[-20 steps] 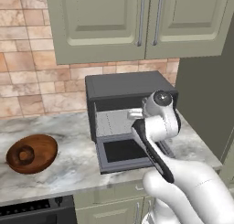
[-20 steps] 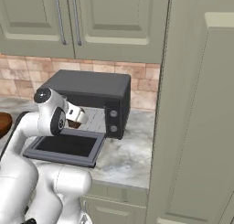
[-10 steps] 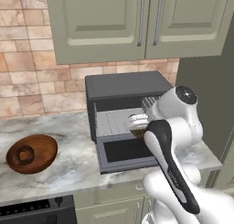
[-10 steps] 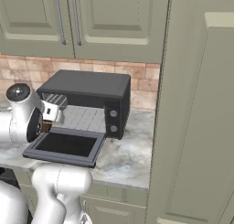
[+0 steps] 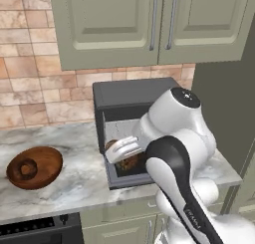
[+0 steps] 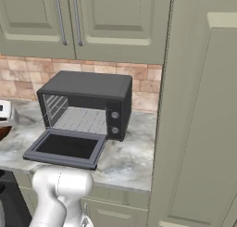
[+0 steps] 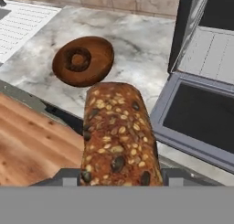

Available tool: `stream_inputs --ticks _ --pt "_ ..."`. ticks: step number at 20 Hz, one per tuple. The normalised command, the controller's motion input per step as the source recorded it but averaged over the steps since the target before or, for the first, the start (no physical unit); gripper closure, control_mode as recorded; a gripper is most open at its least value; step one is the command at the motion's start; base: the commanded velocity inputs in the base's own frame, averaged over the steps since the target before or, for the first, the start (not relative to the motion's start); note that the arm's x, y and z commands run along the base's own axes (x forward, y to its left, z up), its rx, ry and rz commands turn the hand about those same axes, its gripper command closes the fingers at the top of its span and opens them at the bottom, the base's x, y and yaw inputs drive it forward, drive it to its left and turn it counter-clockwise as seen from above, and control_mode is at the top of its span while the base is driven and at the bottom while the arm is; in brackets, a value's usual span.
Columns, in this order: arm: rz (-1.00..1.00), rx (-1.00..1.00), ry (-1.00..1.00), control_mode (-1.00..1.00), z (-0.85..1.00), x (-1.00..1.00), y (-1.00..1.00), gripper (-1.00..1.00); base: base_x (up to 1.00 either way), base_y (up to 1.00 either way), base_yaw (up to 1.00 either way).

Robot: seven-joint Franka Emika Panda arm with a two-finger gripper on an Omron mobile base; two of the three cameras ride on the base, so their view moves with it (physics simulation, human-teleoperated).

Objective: Pick up the heated bread from the toaster oven and place it in the bowl. Then move the bread bowl to the dining counter.

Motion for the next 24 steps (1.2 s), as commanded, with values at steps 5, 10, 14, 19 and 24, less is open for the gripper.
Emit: stream_inputs --ticks 5,10,14,19,24 --pt "-0.05 0.04 -0.04 -1.0 -0.26 0.03 1.0 1.0 0.0 0.0 0.0" --pt "-0.17 0.0 0.0 -1.0 -0.19 0.97 1.0 1.0 0.0 0.0 0.0" --pt "-0.14 0.0 0.06 -1.0 -0.28 1.0 0.97 1.0 0.0 0.0 0.0" --pt "0.02 0.0 0.08 -1.0 -0.25 0.27 0.39 1.0 0.0 0.0 0.0" --pt "0.09 0.0 0.05 -1.0 -0.44 0.18 0.18 1.0 0.0 0.0 0.0"
